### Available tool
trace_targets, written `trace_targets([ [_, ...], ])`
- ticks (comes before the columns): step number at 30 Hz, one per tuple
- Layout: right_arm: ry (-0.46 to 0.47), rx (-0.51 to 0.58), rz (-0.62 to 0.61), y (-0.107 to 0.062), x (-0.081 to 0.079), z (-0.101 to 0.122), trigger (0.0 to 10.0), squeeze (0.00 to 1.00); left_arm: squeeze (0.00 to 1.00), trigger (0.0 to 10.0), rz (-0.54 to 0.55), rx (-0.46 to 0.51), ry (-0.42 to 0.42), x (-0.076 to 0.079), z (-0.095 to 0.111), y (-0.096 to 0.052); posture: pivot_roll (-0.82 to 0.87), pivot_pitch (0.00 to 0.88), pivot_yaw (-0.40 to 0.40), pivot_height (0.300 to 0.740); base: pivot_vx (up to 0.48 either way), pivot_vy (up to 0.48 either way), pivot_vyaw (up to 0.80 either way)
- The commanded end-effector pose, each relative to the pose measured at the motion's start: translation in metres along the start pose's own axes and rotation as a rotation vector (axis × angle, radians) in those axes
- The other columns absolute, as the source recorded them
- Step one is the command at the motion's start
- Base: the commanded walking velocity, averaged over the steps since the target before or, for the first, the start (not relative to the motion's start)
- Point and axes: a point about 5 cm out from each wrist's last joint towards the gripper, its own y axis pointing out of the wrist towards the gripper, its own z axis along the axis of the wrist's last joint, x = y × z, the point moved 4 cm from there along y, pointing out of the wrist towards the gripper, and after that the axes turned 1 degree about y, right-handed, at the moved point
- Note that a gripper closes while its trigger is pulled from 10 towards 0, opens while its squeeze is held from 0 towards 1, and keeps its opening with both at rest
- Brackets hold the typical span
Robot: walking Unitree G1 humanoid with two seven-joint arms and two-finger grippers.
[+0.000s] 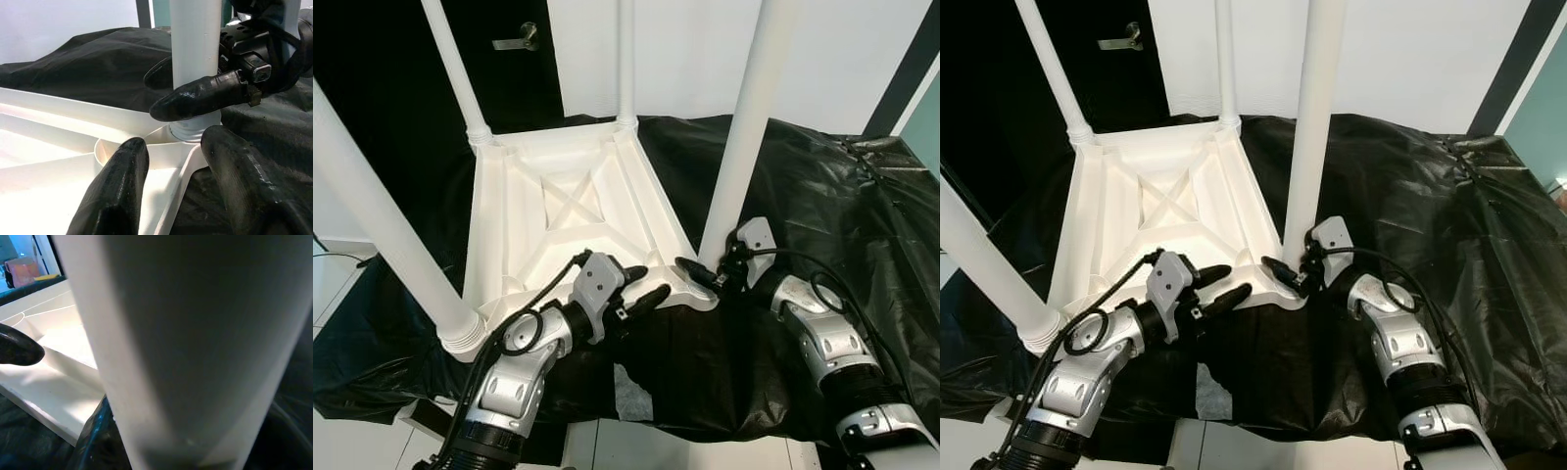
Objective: Building children table
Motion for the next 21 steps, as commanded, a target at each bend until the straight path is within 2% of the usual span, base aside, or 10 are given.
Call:
trace_targets([
  [1,0.010,-0.031,0.027,0.000,-0.007,-0.009,0.0,0.00,0.00,10.0,0.067,-0.008,-0.002,-0.005,-0.003,0.000,0.04,0.000,-0.029,0.740,0.000,0.000,0.00],
  [2,0.016,-0.031,0.005,-0.001,-0.007,-0.011,0.0,0.00,0.00,10.0,0.064,-0.009,-0.005,-0.004,-0.003,0.000,0.04,0.000,-0.030,0.740,0.000,0.000,0.00],
  [3,0.020,-0.036,-0.033,-0.002,-0.007,-0.013,5.6,0.00,0.00,10.0,0.062,-0.010,-0.006,-0.003,-0.004,-0.001,0.04,0.000,-0.027,0.740,0.000,0.000,0.00],
  [4,0.020,-0.036,-0.033,-0.002,-0.007,-0.013,5.6,0.00,0.00,10.0,0.062,-0.010,-0.006,-0.003,-0.004,-0.001,0.04,0.000,-0.027,0.740,0.000,0.000,0.00],
  [5,0.022,-0.040,-0.077,-0.003,-0.005,-0.015,10.0,0.00,0.00,10.0,0.060,-0.011,-0.007,-0.002,-0.005,-0.001,0.04,0.000,-0.027,0.740,0.000,0.000,0.00],
  [11,0.035,-0.067,-0.286,-0.005,-0.001,-0.024,10.0,0.00,0.00,10.0,0.050,-0.015,-0.008,-0.001,-0.005,-0.002,0.03,0.000,-0.013,0.740,0.000,0.000,0.00],
  [13,0.058,-0.093,-0.428,-0.008,0.000,-0.029,10.0,0.00,0.00,10.0,0.026,-0.019,-0.011,0.002,-0.006,-0.003,0.02,0.000,0.004,0.740,0.000,0.000,0.00],
  [14,0.058,-0.093,-0.428,-0.008,0.000,-0.029,10.0,0.00,0.00,10.0,0.026,-0.019,-0.011,0.002,-0.006,-0.003,0.02,0.000,0.004,0.740,0.000,0.000,0.00],
  [15,0.069,-0.114,-0.542,-0.010,0.000,-0.033,10.0,0.00,0.00,10.0,0.008,-0.023,-0.015,0.004,-0.007,-0.004,0.02,0.000,0.004,0.740,0.000,0.000,0.00],
  [21,0.139,-0.148,-0.783,-0.018,-0.007,-0.044,10.0,0.00,0.00,10.0,-0.002,-0.026,-0.009,0.003,-0.005,-0.006,0.03,0.000,0.013,0.740,0.000,0.000,0.00],
])
